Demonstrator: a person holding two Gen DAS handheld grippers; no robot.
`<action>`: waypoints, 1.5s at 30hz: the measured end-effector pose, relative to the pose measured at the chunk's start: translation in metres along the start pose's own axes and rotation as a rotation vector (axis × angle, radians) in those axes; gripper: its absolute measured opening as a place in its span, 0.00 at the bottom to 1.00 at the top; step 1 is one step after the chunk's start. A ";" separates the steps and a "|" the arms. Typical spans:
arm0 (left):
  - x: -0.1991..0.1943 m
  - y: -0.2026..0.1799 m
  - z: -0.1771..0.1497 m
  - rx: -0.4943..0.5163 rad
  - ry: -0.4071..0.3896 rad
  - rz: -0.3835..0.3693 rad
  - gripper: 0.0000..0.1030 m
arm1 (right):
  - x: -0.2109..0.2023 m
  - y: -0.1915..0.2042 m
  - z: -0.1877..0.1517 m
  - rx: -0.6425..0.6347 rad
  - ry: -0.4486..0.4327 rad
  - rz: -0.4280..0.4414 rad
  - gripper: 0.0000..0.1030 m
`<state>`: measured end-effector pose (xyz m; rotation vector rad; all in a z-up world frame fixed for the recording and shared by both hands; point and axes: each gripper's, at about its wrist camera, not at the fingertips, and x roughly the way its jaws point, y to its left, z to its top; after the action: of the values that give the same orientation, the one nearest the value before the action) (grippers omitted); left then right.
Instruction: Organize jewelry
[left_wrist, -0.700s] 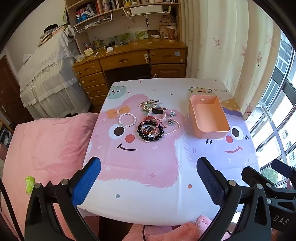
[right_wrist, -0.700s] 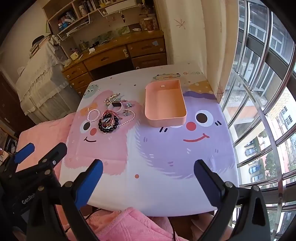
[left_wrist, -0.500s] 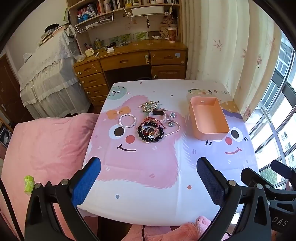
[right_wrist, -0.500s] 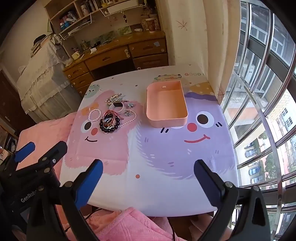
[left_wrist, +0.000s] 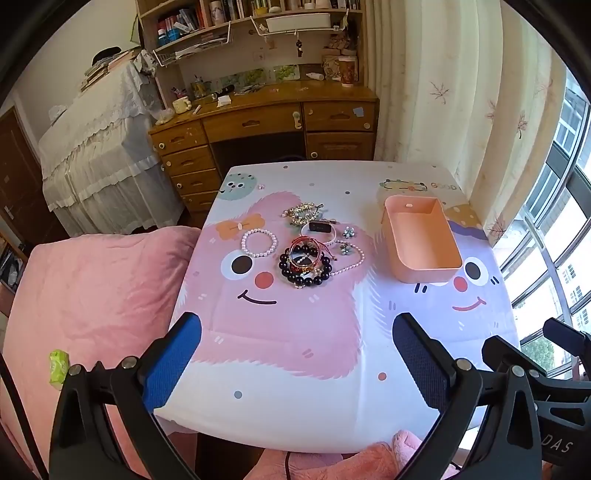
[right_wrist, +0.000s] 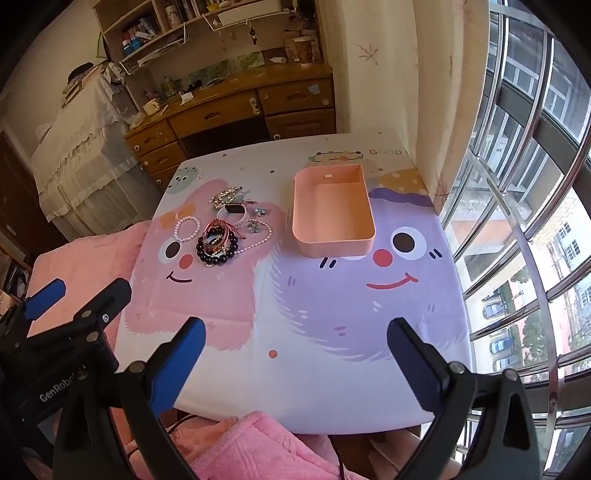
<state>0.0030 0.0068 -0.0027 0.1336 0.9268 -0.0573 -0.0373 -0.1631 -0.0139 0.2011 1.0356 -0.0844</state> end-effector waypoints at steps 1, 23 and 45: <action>0.000 0.000 0.000 -0.001 0.000 0.004 0.99 | 0.001 0.000 0.000 -0.001 0.003 0.001 0.96; 0.008 0.005 -0.005 -0.021 0.009 0.009 0.99 | -0.002 0.008 -0.001 -0.044 -0.006 -0.013 0.96; 0.002 0.007 -0.013 -0.012 0.011 0.024 0.99 | -0.002 0.007 0.001 -0.049 -0.007 -0.023 0.96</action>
<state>-0.0053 0.0159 -0.0111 0.1342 0.9360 -0.0286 -0.0360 -0.1563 -0.0104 0.1449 1.0322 -0.0802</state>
